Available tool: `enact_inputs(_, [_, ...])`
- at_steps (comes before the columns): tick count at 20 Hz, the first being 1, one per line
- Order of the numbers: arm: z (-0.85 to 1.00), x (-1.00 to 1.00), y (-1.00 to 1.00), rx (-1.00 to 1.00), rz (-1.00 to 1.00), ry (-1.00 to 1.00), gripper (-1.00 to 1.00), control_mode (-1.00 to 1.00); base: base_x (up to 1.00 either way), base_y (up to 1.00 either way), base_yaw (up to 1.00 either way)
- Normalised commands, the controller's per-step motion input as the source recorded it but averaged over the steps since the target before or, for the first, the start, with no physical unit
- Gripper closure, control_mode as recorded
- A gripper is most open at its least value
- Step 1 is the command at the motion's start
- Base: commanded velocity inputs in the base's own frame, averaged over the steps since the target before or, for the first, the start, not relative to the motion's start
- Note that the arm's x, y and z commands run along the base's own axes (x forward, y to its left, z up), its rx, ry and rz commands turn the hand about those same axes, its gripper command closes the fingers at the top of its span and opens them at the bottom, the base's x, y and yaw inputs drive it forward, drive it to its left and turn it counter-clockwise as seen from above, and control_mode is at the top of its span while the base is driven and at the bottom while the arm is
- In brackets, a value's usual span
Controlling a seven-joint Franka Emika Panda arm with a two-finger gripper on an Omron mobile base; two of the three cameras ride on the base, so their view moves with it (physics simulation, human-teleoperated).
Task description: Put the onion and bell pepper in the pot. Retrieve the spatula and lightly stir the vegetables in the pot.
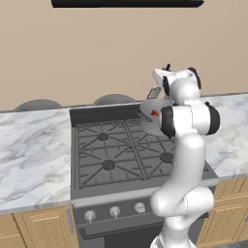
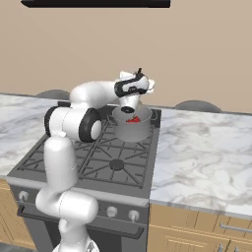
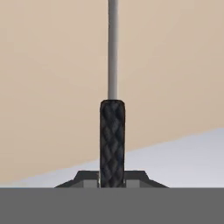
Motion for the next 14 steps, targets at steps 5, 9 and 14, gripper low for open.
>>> enact_inputs(5, [-0.50, -0.14, -0.06, -0.14, -0.04, -0.05, 1.00, -1.00, 0.00, 0.00, 0.00])
enact_inputs(9, [-0.50, 0.00, 0.00, -0.09, -0.08, 0.01, 1.00, -1.00, 0.00, 0.00, 0.00])
enact_inputs(14, [-0.45, 0.00, 0.00, -0.02, -0.10, 0.11, 1.00, -1.00, 0.00, 0.00, 0.00])
